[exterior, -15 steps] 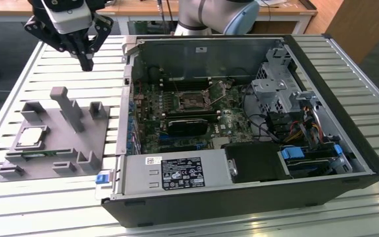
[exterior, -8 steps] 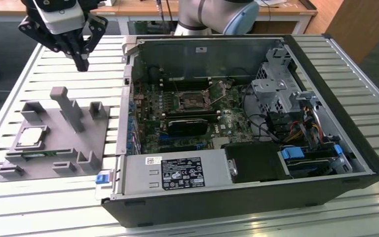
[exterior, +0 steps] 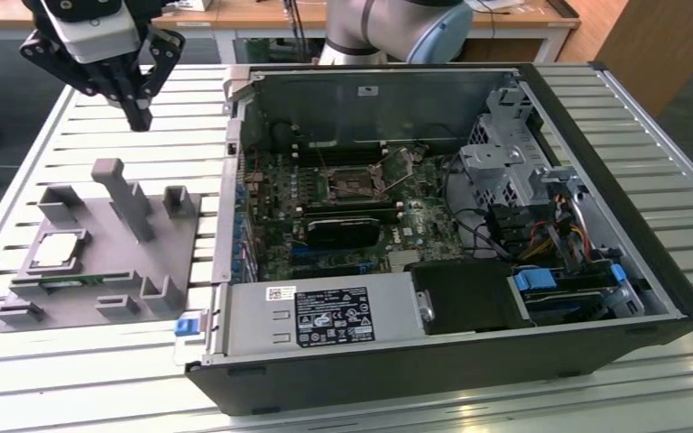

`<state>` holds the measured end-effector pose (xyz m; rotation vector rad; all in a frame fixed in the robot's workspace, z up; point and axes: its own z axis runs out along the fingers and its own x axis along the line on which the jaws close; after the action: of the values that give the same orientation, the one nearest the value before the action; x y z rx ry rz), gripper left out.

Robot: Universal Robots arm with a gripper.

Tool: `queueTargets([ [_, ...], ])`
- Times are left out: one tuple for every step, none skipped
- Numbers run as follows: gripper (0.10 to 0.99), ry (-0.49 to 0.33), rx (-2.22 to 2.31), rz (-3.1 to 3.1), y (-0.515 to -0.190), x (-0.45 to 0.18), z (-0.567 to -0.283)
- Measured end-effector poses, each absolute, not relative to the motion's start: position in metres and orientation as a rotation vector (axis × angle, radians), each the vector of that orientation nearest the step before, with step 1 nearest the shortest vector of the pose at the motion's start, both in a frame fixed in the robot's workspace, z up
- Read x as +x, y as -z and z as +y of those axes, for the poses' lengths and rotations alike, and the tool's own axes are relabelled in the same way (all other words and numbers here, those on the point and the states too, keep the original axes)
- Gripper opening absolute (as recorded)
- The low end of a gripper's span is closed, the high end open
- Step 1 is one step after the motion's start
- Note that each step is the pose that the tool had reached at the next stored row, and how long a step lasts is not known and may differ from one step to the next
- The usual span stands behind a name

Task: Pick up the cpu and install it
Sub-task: 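Reach for the cpu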

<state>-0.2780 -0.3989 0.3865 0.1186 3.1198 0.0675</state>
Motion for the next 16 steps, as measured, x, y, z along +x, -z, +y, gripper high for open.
queueTargets([
  [0.110,-0.067,0.119,3.120,-0.386,-0.280,-0.399],
  [0.110,-0.068,0.118,3.120,-0.386,-0.281,-0.399],
  [0.110,-0.067,0.118,3.120,-0.386,-0.283,-0.399],
  [0.110,-0.068,0.118,3.120,-0.386,-0.284,-0.399],
  [0.110,-0.067,0.118,3.120,-0.386,-0.286,-0.399],
  [0.110,-0.067,0.119,3.120,-0.386,-0.287,-0.399],
  [0.110,-0.068,0.119,3.120,-0.386,-0.289,-0.399],
  [0.110,-0.068,0.119,3.120,-0.386,-0.290,-0.399],
  [0.110,-0.068,0.119,3.120,-0.386,-0.292,-0.399],
  [0.110,-0.067,0.119,3.120,-0.386,-0.295,-0.399],
  [0.110,-0.067,0.119,3.120,-0.386,-0.297,-0.399],
  [0.110,-0.067,0.119,3.120,-0.386,-0.300,-0.399],
  [0.110,-0.067,0.118,3.120,-0.386,-0.303,-0.399],
  [0.110,-0.068,0.118,3.120,-0.386,-0.305,-0.399],
  [0.110,-0.068,0.118,3.120,-0.386,-0.307,-0.399],
  [0.110,-0.068,0.119,3.120,-0.386,-0.309,-0.399],
])
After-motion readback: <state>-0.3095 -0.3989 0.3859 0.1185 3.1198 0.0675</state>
